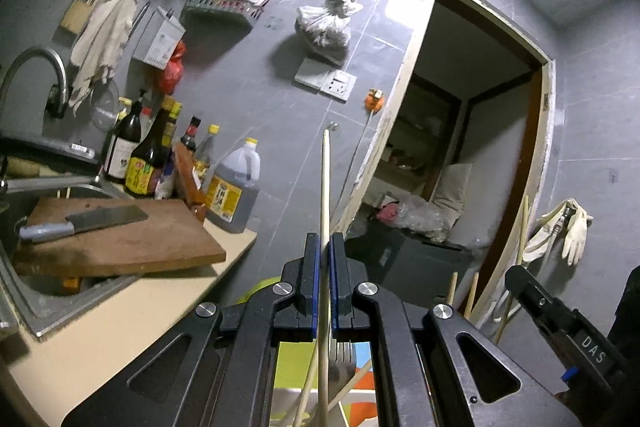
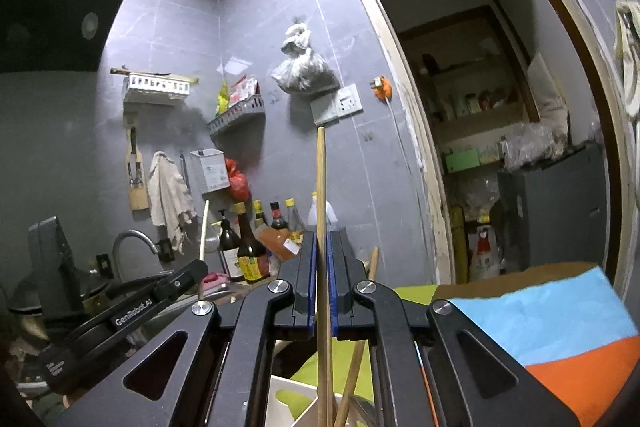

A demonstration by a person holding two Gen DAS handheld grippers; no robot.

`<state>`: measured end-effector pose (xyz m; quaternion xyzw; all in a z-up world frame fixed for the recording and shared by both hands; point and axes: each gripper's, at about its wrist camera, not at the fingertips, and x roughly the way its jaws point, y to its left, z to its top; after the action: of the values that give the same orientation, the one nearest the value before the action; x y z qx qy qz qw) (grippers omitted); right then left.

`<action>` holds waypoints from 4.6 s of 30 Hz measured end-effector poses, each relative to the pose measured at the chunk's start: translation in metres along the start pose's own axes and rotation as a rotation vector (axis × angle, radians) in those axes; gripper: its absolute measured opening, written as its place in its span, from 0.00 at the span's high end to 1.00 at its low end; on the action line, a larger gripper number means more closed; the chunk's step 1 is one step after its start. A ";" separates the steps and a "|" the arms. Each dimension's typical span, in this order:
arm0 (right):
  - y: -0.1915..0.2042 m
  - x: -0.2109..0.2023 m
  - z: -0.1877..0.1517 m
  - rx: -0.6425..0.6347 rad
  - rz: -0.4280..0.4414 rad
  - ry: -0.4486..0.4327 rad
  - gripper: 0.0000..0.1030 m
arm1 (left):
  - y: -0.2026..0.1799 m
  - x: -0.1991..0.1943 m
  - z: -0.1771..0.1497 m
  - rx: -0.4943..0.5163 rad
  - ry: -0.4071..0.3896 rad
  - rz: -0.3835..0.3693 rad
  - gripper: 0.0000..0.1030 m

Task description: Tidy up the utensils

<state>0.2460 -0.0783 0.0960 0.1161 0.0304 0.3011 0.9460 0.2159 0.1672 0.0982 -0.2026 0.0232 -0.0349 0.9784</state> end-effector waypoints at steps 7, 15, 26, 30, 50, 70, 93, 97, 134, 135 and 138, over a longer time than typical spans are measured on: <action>0.002 0.003 -0.014 -0.016 0.001 0.036 0.97 | -0.004 0.003 -0.017 0.033 0.021 0.030 0.98; 0.002 0.003 -0.027 -0.024 0.002 0.088 0.97 | -0.015 0.000 -0.031 0.074 0.059 0.030 0.98; 0.000 0.000 -0.034 -0.019 -0.015 0.132 0.95 | -0.024 -0.007 -0.045 0.123 0.095 0.049 0.97; -0.001 -0.002 -0.033 -0.015 -0.020 0.138 0.94 | -0.025 -0.008 -0.044 0.125 0.115 0.045 0.97; -0.007 -0.050 -0.014 -0.072 -0.078 0.127 0.69 | -0.037 -0.032 -0.037 0.136 0.190 0.031 0.68; -0.018 -0.155 -0.006 -0.131 -0.269 0.208 0.30 | -0.076 -0.088 -0.058 0.216 0.318 -0.051 0.43; -0.004 -0.241 -0.042 -0.119 -0.424 0.213 0.00 | -0.089 -0.165 -0.105 0.300 0.305 -0.002 0.06; -0.002 -0.252 -0.055 -0.125 -0.466 0.215 0.00 | -0.086 -0.176 -0.118 0.299 0.298 0.019 0.06; -0.010 -0.261 -0.069 -0.108 -0.512 0.233 0.00 | -0.088 -0.189 -0.144 0.315 0.266 0.064 0.06; -0.010 -0.261 -0.070 -0.110 -0.513 0.232 0.00 | -0.088 -0.189 -0.144 0.314 0.267 0.063 0.06; -0.010 -0.261 -0.070 -0.111 -0.512 0.232 0.00 | -0.087 -0.188 -0.144 0.312 0.269 0.062 0.06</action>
<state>0.0297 -0.2227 0.0228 0.0176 0.1503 0.0649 0.9864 0.0147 0.0450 0.0072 -0.0412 0.1543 -0.0347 0.9866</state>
